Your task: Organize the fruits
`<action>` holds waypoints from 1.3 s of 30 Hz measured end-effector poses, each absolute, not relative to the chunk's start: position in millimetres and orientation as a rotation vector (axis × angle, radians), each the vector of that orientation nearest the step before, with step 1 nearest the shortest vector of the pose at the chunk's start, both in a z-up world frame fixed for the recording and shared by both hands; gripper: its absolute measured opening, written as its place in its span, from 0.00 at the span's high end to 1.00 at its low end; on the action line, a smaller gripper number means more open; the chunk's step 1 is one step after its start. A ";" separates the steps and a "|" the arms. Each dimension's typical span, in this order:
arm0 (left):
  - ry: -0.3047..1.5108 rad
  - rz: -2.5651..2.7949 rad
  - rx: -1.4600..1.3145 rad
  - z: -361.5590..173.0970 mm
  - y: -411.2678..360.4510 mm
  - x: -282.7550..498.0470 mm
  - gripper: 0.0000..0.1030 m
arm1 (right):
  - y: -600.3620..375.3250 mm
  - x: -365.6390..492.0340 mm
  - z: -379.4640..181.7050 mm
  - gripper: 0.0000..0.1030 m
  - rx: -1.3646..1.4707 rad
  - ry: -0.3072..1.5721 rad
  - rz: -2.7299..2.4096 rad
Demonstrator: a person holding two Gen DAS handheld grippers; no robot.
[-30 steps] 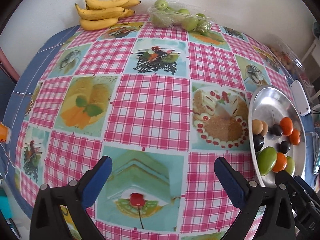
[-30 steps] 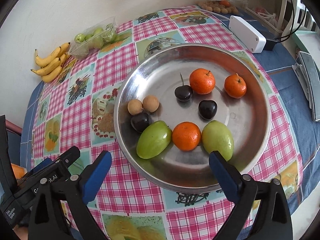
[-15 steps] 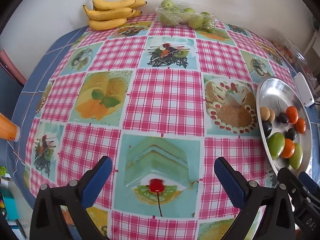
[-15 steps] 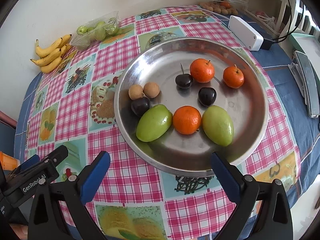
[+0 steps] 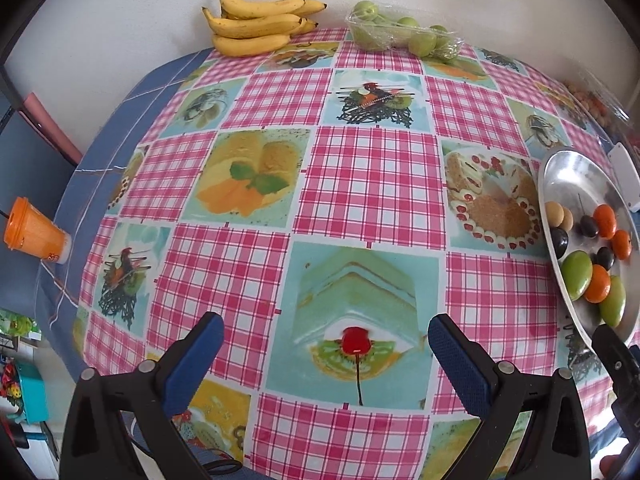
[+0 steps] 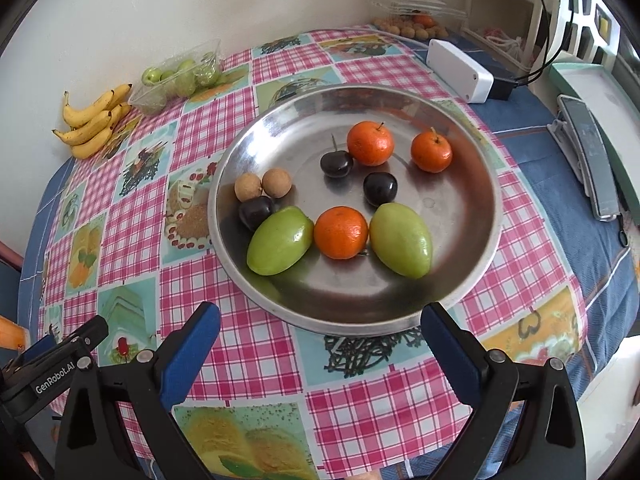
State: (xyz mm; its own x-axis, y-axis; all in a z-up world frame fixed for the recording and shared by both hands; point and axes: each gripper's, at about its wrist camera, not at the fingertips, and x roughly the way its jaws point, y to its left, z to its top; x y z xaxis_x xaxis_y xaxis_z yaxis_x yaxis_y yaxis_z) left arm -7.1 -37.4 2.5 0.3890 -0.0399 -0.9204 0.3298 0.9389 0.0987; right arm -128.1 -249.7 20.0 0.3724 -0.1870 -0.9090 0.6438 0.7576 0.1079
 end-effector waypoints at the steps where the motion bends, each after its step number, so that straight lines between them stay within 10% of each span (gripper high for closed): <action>1: 1.145 -0.241 0.290 4.1 -37.4 -9.5 0.00 | -248.4 -129.1 21.3 0.03 0.483 1.062 -0.565; 39: 1.102 -0.238 0.310 10.6 -21.9 -24.5 0.00 | -217.9 -128.2 36.0 0.03 0.314 1.037 -0.548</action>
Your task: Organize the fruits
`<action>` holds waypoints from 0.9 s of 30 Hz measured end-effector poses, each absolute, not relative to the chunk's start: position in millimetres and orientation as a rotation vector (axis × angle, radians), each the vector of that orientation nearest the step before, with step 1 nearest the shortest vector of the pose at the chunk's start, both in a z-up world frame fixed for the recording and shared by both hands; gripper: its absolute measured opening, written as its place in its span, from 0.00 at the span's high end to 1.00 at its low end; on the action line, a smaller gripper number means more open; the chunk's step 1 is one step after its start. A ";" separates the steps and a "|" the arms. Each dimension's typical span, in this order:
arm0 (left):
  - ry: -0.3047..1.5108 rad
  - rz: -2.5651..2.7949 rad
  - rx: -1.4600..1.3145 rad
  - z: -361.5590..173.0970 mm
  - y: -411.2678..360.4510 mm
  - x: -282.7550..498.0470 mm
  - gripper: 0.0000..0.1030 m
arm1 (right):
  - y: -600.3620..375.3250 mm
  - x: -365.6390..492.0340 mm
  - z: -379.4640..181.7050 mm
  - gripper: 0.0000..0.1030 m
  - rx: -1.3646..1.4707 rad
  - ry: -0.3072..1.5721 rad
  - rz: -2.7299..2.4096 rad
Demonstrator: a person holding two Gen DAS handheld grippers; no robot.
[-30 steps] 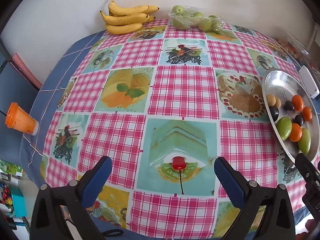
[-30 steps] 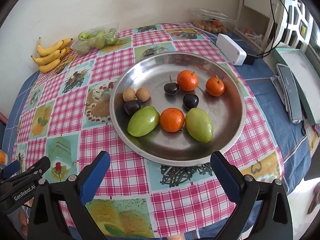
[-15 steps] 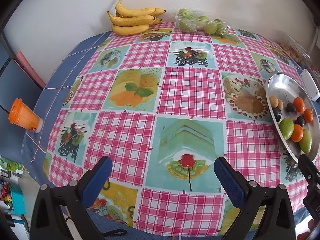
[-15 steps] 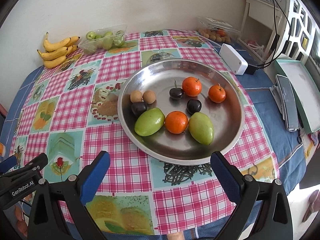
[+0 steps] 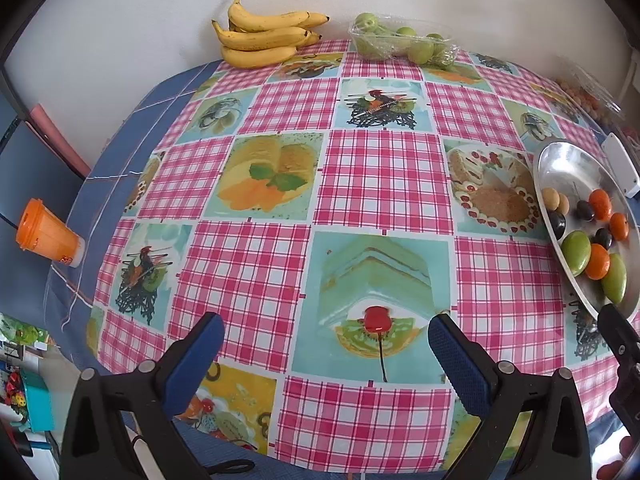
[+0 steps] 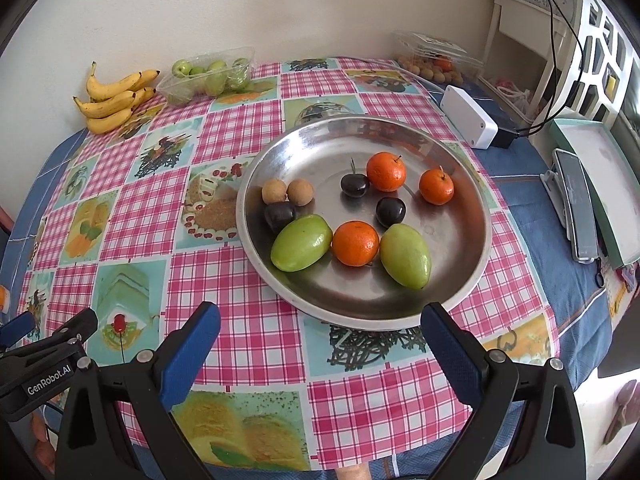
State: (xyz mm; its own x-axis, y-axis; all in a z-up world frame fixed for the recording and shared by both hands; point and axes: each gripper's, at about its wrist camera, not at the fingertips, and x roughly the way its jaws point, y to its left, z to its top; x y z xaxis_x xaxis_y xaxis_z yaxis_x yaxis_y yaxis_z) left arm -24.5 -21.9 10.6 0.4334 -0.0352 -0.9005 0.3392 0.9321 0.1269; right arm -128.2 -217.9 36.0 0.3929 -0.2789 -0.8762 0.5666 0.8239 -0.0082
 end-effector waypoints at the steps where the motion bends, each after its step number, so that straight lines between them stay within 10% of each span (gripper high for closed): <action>1: 1.103 -0.240 0.308 10.8 -21.9 -24.5 0.00 | -218.0 -128.1 35.9 0.03 0.316 1.038 -0.549; 27: 1.114 -0.254 0.302 11.9 -20.4 -23.6 0.00 | -217.9 -127.7 32.1 0.03 0.340 1.052 -0.556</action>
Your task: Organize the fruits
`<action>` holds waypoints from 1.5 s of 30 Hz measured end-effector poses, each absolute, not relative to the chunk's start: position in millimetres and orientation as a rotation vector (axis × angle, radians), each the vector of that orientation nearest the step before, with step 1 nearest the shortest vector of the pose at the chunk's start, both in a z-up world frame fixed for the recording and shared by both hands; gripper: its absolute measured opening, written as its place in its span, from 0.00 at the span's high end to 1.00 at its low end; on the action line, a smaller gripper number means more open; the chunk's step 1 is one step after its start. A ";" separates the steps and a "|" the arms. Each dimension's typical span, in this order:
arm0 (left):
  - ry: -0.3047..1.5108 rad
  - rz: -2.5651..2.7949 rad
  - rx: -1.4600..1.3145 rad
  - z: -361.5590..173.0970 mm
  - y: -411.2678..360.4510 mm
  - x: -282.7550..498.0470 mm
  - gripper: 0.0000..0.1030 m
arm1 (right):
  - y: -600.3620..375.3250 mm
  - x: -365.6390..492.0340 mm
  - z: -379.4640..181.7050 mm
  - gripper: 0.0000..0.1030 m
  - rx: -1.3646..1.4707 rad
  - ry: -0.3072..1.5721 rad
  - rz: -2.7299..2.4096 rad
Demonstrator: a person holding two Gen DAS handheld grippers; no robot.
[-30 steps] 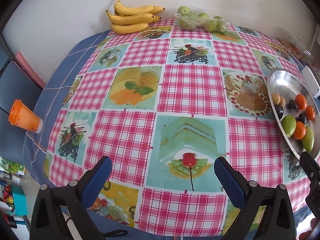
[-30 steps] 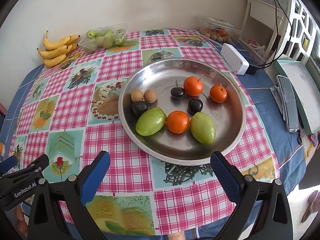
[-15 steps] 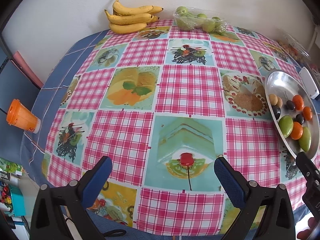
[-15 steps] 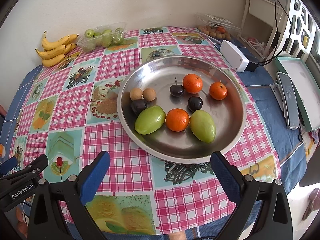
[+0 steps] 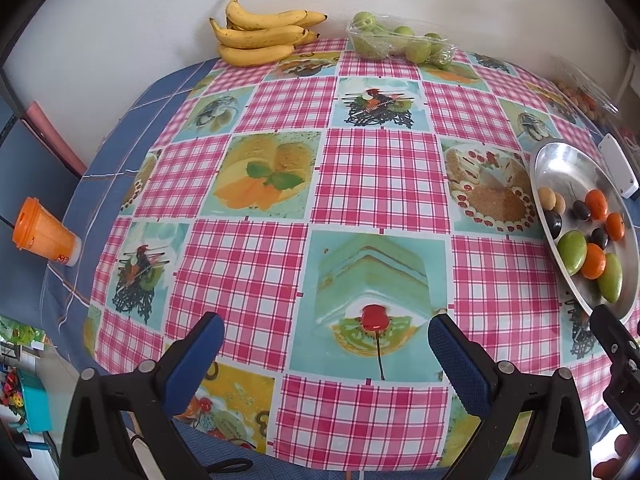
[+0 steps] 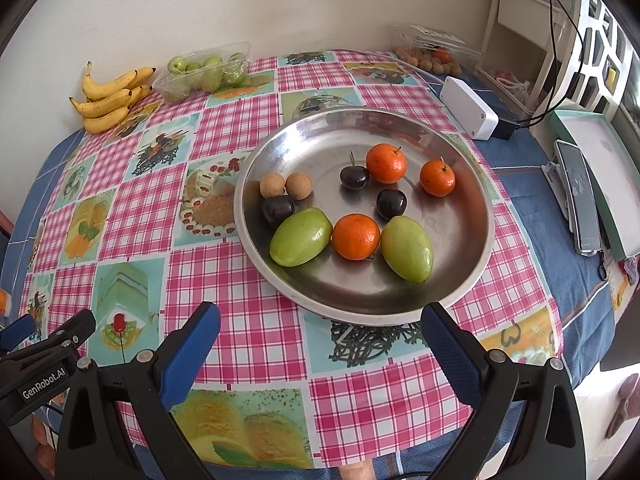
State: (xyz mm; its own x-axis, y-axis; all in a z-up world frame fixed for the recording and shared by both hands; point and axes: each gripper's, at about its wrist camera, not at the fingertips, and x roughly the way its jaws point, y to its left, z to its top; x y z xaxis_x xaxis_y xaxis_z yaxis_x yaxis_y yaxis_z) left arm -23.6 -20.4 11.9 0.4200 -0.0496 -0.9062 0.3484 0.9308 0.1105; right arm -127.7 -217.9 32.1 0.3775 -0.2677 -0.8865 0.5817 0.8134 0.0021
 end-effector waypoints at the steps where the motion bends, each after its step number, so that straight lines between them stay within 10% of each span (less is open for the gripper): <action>1: 1.113 -0.255 0.302 11.8 -20.3 -23.4 0.00 | -217.8 -127.7 32.0 0.03 0.340 1.053 -0.556; 45: 1.130 -0.244 0.308 6.5 -18.9 -23.0 0.00 | -219.9 -128.4 33.0 0.03 0.348 1.047 -0.555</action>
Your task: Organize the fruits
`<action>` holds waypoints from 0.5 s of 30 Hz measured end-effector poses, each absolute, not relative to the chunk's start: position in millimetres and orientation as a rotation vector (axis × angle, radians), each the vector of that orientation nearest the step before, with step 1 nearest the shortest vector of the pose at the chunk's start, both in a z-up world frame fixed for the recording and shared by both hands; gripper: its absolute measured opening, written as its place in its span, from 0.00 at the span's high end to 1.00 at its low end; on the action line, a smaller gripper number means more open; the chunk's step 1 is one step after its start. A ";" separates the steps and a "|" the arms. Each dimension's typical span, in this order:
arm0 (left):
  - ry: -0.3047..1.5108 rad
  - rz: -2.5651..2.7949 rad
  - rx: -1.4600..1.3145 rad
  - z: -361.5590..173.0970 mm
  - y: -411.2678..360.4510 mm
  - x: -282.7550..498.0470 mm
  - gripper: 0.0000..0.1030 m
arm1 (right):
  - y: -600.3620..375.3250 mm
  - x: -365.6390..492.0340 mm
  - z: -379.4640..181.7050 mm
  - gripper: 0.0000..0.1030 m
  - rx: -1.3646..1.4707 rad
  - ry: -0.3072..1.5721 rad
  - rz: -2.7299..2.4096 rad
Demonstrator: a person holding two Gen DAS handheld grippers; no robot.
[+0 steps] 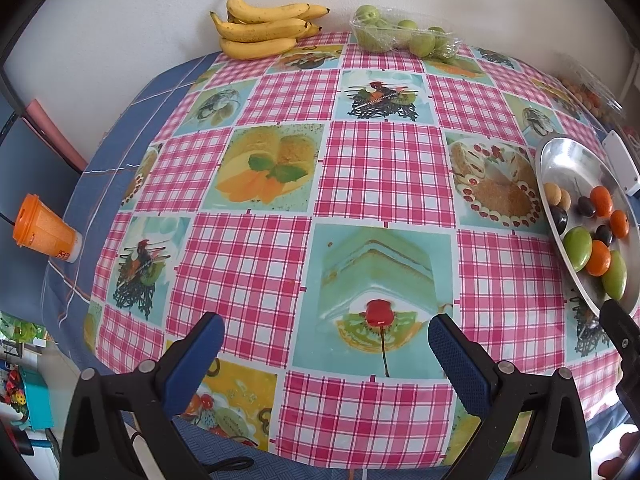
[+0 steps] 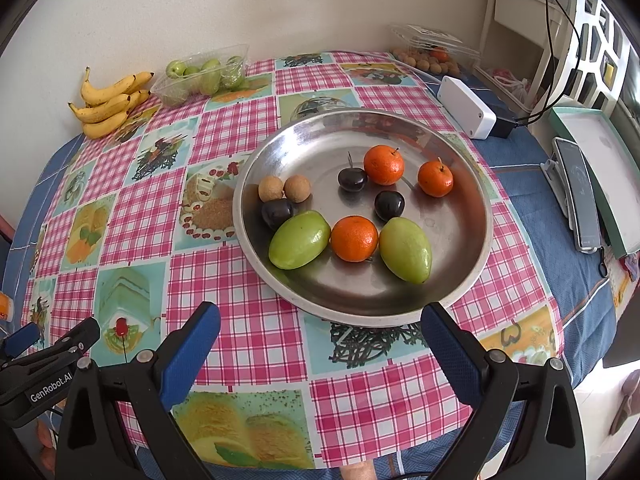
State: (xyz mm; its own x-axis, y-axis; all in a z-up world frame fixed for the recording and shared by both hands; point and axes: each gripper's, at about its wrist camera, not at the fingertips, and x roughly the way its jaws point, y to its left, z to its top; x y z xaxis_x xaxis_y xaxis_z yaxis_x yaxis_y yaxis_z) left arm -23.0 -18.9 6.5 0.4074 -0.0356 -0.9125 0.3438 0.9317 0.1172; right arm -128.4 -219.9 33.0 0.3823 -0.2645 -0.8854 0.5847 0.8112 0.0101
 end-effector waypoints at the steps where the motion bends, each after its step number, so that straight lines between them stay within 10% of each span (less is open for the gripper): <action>1: 1.131 -0.244 0.307 6.5 -18.9 -23.0 0.00 | -219.9 -128.4 33.0 0.03 0.349 1.047 -0.556; 15: 1.119 -0.244 0.332 7.2 -20.8 -24.5 0.00 | -220.0 -128.9 32.9 0.03 0.353 1.047 -0.560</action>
State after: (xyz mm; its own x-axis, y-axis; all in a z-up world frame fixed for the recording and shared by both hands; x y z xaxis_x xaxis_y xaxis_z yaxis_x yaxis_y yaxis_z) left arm -24.5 -20.8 7.2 0.4182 -0.0255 -0.9080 0.3547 0.9248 0.1375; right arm -128.9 -220.0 32.9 0.3806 -0.2647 -0.8861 0.5899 0.8074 0.0121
